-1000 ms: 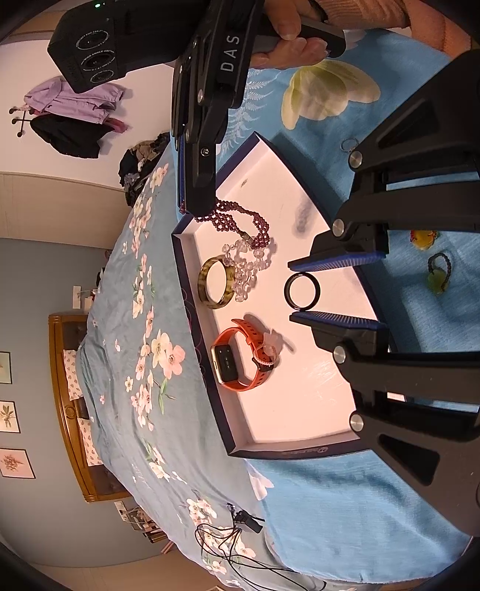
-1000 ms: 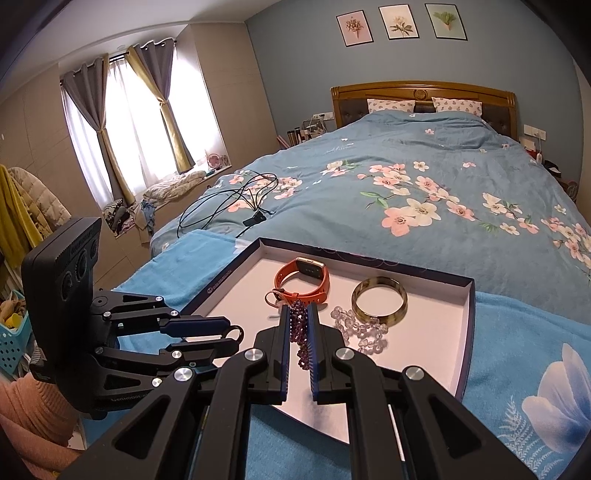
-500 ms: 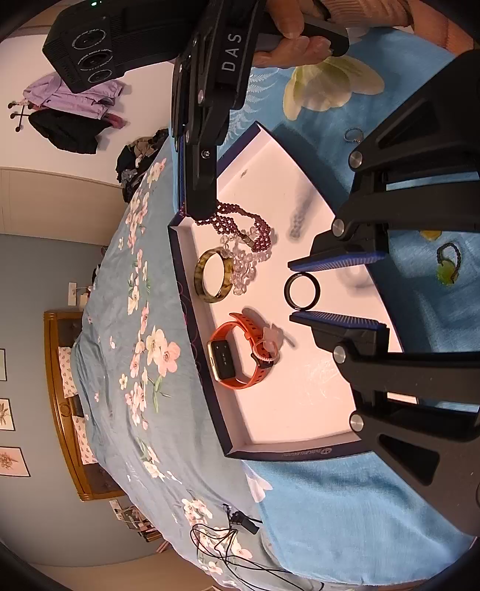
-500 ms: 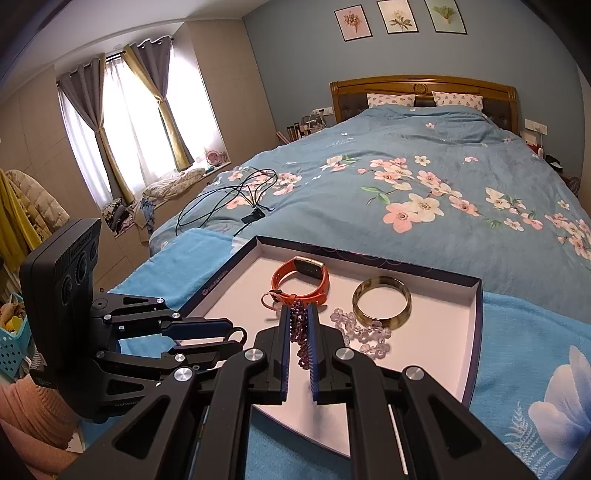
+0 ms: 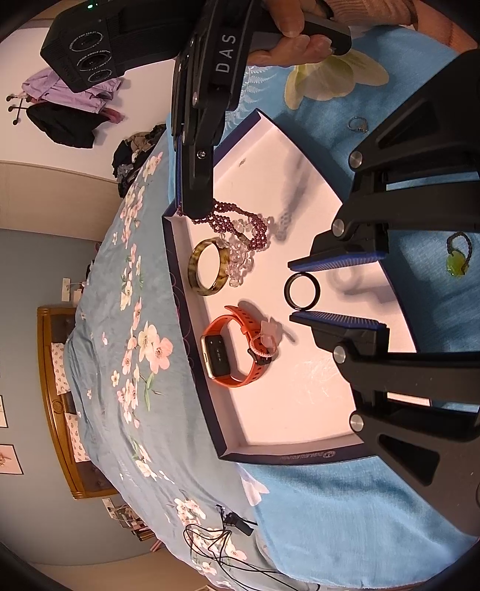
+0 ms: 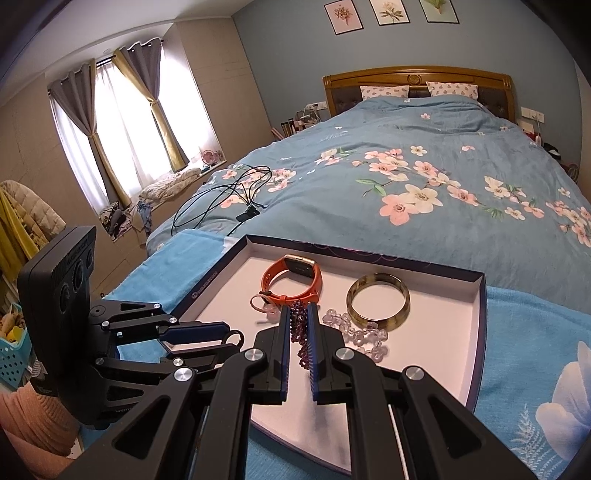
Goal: Organize jewelry
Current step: 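Lower the necklace into the box and open the right tool while the left tool releases the black ring there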
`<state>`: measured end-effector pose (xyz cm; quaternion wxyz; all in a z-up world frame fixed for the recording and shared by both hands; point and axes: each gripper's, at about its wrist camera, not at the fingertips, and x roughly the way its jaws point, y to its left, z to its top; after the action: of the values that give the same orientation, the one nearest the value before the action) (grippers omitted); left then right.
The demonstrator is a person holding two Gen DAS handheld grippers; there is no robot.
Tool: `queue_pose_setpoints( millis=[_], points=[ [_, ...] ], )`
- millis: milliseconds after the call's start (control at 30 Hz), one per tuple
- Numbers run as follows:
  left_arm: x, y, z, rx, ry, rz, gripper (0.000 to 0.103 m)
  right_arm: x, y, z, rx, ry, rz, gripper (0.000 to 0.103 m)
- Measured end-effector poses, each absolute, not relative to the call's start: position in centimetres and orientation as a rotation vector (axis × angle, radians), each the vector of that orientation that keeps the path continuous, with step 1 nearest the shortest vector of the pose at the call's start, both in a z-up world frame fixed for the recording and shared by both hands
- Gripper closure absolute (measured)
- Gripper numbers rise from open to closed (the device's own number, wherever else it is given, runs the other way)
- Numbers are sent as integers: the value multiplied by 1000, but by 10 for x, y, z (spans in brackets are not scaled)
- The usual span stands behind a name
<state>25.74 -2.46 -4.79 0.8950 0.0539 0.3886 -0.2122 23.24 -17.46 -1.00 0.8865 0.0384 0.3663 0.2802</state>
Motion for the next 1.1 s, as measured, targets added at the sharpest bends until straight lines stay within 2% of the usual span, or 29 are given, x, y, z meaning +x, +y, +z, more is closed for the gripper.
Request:
queue_pose_setpoints(
  millis=[1100],
  points=[
    [285, -32, -61, 106, 857, -413, 81, 258, -183, -31, 156, 823, 544, 96]
  ],
)
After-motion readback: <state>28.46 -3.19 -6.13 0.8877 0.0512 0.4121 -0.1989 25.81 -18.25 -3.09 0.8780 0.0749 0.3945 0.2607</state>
